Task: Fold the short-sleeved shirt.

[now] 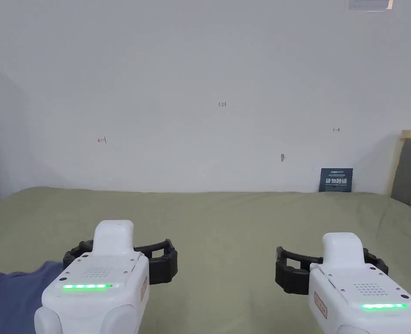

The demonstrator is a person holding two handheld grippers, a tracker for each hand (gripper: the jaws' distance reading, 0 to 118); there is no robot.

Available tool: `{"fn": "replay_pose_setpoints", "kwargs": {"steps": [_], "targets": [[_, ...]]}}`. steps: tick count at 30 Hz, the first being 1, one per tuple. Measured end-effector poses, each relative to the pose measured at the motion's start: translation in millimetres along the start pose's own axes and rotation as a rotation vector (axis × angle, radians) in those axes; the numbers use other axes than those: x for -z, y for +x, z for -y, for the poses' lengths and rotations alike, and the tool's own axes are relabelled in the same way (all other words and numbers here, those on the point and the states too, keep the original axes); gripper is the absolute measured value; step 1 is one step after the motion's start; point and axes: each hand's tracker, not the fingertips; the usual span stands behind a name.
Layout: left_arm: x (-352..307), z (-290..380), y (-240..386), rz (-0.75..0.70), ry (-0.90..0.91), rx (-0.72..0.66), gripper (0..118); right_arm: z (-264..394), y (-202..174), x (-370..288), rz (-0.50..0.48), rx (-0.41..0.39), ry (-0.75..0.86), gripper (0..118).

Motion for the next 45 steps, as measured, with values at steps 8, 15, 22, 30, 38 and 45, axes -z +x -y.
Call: {"fn": "replay_pose_setpoints", "kwargs": {"steps": [8,15,22,30,38,45], "targets": [[2.3,0.2,1.1,0.001,-0.004,0.005,118,0.7,-1.0,-0.3,0.001,-0.008,-0.002,118],[2.4,3.6,0.6,-0.007,-0.013,0.003,118,3.2,0.0,-1.0,0.004,-0.001,-0.008,118],[-0.7,6.4,1.2,-0.065,0.034,0.041,8,5.1,1.6,-5.9,0.022,0.015,-0.007,7],[0.1,4.9,-2.6,-0.044,0.021,0.02,0,7.5,7.0,-7.0,0.036,0.038,0.002,2],[2.0,6.2,-30.9,-0.072,0.001,-0.009,0,10.3,-13.7,5.1,0.015,-0.018,-0.012,2],[-23.8,10.1,-114.2,-0.273,-0.024,-0.049,0,10.5,-100.3,33.4,-0.207,-0.021,-0.011,2]]}}
